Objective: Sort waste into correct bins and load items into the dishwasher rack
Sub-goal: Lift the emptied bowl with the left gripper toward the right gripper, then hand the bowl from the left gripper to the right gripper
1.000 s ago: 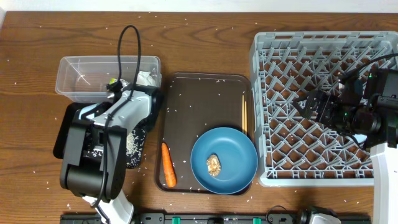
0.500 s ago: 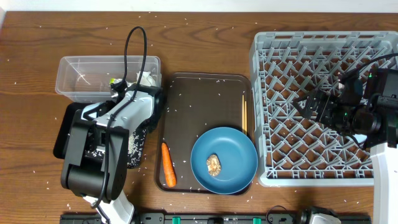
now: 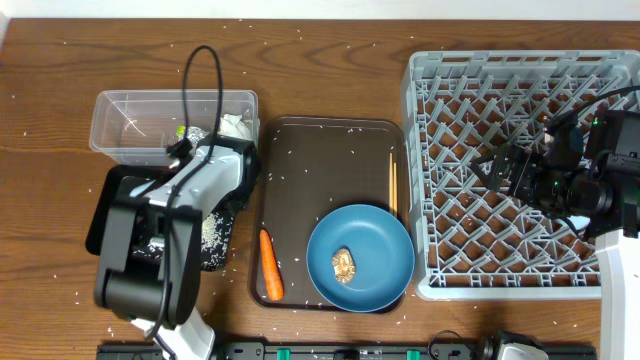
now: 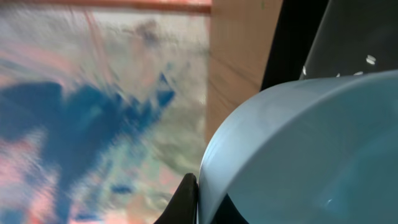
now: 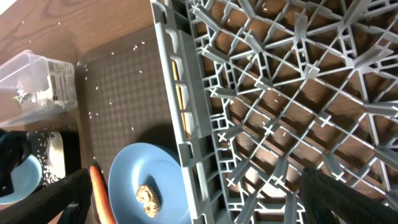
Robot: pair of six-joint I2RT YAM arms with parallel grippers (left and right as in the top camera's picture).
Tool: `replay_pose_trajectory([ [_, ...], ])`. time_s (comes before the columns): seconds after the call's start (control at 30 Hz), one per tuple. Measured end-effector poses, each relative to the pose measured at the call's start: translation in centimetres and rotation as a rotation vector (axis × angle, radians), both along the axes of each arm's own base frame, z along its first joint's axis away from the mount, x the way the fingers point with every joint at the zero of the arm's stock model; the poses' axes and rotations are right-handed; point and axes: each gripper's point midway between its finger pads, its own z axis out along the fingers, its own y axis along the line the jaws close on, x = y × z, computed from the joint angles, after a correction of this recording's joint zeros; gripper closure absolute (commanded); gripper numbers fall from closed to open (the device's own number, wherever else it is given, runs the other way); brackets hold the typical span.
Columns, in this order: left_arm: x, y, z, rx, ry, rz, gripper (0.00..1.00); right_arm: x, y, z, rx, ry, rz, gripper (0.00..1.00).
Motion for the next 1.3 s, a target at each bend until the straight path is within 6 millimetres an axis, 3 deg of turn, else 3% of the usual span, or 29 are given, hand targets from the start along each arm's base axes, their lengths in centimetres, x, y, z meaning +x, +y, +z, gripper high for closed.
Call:
replay_pose_trajectory([
  [0.2, -1.4, -0.8, 3.3, -0.162, -0.262, 0.108, 0.94, 0.0, 0.0, 0.0, 0.0, -0.001, 0.0, 0.01],
  [0.33, -1.4, -2.6, 6.1, -0.407, -0.513, 0.146, 0.94, 0.0, 0.2, 0.1, 0.009, -0.004, 0.005, 0.01],
  [0.43, 0.6, -5.4, 8.0, -0.676, -0.685, 0.071, 0.94, 0.3, 0.6, 0.5, 0.033, -0.025, 0.024, 0.01],
  [0.57, 4.3, -11.4, 12.5, -1.074, -0.831, -0.229, 0.94, 0.8, 2.7, 1.9, 0.118, -0.104, 0.135, 0.03],
  [0.7, 5.2, -16.2, 16.0, -1.311, -0.834, -0.488, 0.94, 0.8, 6.0, 4.3, 0.249, -0.214, 0.302, 0.04],
  [0.83, 5.1, -19.5, 15.4, -1.444, -0.72, -0.577, 0.94, 0.0, 10.3, 6.2, 0.34, -0.295, 0.491, 0.04],
  [0.97, 5.2, -23.0, 13.5, -1.514, -0.582, -0.627, 0.94, -1.1, 14.4, 7.7, 0.371, -0.375, 0.669, 0.04],
  [1.17, 5.0, -27.3, 12.5, -1.543, -0.477, -0.732, 0.94, -2.3, 19.2, 7.5, 0.298, -0.402, 0.789, 0.05],
  [1.3, 4.9, -28.6, 12.8, -1.54, -0.472, -0.781, 0.94, -2.6, 20.9, 7.1, 0.24, -0.409, 0.8, 0.05],
])
